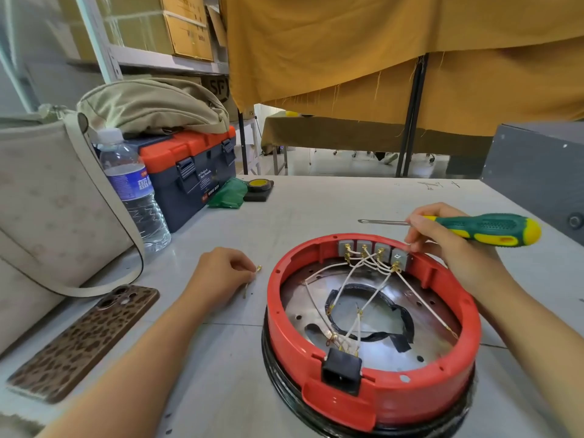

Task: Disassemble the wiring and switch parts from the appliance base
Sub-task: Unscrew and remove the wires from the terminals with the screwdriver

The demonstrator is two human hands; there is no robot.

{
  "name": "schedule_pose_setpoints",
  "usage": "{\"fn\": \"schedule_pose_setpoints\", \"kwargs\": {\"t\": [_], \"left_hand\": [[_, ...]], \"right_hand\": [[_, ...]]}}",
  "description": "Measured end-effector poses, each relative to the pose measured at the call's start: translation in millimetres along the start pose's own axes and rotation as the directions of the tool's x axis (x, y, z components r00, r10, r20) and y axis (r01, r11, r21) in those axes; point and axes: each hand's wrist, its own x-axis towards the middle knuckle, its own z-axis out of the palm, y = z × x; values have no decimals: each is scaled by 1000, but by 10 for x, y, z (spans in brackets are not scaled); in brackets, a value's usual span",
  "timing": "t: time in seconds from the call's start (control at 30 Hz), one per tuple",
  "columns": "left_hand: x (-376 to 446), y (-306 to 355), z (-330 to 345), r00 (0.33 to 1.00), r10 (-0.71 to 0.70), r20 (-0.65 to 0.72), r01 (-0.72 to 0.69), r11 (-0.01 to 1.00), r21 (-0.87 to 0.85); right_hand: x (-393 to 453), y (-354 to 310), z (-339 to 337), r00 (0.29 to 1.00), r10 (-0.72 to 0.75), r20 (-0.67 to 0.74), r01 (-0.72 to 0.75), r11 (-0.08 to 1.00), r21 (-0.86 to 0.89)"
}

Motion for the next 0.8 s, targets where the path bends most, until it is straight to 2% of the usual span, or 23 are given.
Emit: {"fn": "schedule_pose_setpoints", "kwargs": {"t": [0.27,0.4,0.5,0.6,0.7,0.8], "left_hand": [[44,-71,53,997,53,-61,-49,996,71],[37,12,-1,988,31,-153,-35,999,-23],[12,259,-50,977,129,-170,-137,990,-35],[-20,605,-51,963,263,-52,-264,964,-19],[-65,922,25,913,373,164,-398,902,167],[-118,1149,148,852,383,357,-497,808,318]], "right_hand": [[16,30,-7,1000,1,-5,-2,1000,-25],[8,16,7,1000,5,-17,-5,1000,-1],[-5,-14,22,999,10,-32,-8,999,51],[-17,-45,20,998,11,-55,-6,997,78],[-2,-54,-14,996,-4,-89,9,998,59],[32,-56,-62,990,-4,-144,14,998,67]]}}
